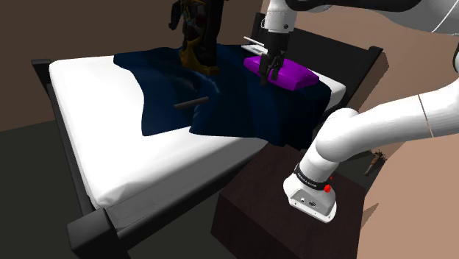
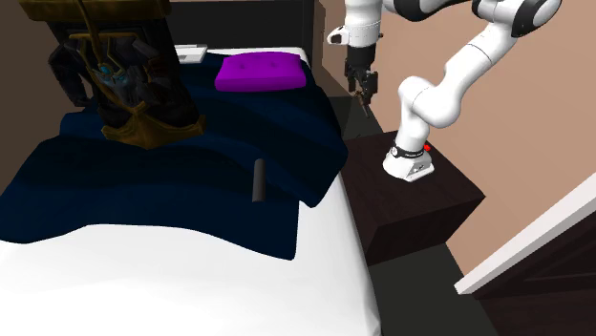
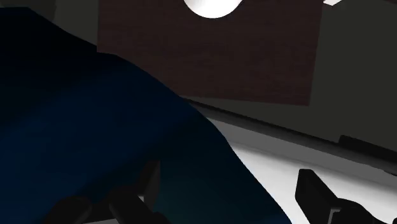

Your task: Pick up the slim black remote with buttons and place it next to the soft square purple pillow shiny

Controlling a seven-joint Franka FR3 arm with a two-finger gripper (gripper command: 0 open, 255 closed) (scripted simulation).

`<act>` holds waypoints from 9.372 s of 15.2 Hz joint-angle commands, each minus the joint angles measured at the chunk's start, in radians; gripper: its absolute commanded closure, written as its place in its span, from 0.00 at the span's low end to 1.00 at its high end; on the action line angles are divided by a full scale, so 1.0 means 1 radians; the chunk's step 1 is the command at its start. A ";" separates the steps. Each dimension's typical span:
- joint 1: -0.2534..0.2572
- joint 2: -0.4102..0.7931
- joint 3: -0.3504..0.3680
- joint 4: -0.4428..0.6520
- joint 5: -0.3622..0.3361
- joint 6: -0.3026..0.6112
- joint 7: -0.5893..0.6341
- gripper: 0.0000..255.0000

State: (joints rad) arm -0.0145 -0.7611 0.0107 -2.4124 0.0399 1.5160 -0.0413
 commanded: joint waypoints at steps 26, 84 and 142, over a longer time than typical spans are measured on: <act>0.166 0.817 -0.138 0.304 -0.066 0.677 -0.929 0.00; 0.182 0.964 -0.085 0.628 -0.046 0.550 -1.153 1.00; -0.153 0.840 -0.382 0.559 0.025 0.487 -1.813 1.00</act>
State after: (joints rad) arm -0.1672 0.0780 -0.3719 -1.8423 0.0640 1.9896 -1.8535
